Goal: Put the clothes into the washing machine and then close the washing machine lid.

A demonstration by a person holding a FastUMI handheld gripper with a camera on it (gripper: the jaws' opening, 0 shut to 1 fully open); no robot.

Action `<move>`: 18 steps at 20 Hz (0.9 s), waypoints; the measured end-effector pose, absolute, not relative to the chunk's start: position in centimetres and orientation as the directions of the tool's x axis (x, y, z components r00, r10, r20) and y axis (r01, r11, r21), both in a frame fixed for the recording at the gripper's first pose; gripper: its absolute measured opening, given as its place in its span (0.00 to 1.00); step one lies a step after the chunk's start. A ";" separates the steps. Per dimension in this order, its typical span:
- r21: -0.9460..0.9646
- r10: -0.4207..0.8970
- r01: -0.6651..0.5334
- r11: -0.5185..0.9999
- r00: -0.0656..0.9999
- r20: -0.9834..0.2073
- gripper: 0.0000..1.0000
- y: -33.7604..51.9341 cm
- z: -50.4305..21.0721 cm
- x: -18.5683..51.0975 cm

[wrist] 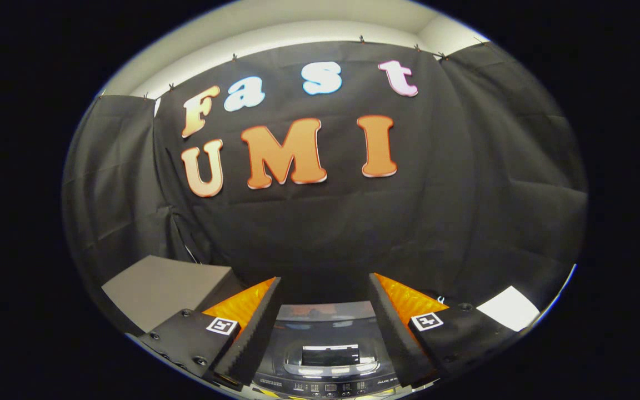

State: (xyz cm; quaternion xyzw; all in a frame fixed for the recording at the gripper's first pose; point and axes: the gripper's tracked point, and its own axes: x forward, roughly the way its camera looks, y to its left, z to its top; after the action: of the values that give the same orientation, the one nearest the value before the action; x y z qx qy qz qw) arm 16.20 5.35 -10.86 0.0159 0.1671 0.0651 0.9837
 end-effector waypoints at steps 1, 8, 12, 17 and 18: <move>0.052 0.136 -0.126 0.991 0.943 -0.305 0.98 5.5 -9.3 15.9; 0.027 0.146 -0.144 0.989 0.968 -0.203 0.98 4.5 -1.4 10.6; 0.027 0.139 -0.136 0.990 0.975 -0.176 0.97 3.9 1.1 8.3; -0.014 0.098 -0.100 0.995 0.988 -0.121 0.97 1.6 3.2 5.7; -0.007 0.082 -0.083 0.997 0.990 -0.115 0.97 1.1 3.3 5.3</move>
State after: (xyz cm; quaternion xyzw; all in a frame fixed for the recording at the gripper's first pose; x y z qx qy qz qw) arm 5.32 1.07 3.26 -0.0058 0.0573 0.0413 0.9975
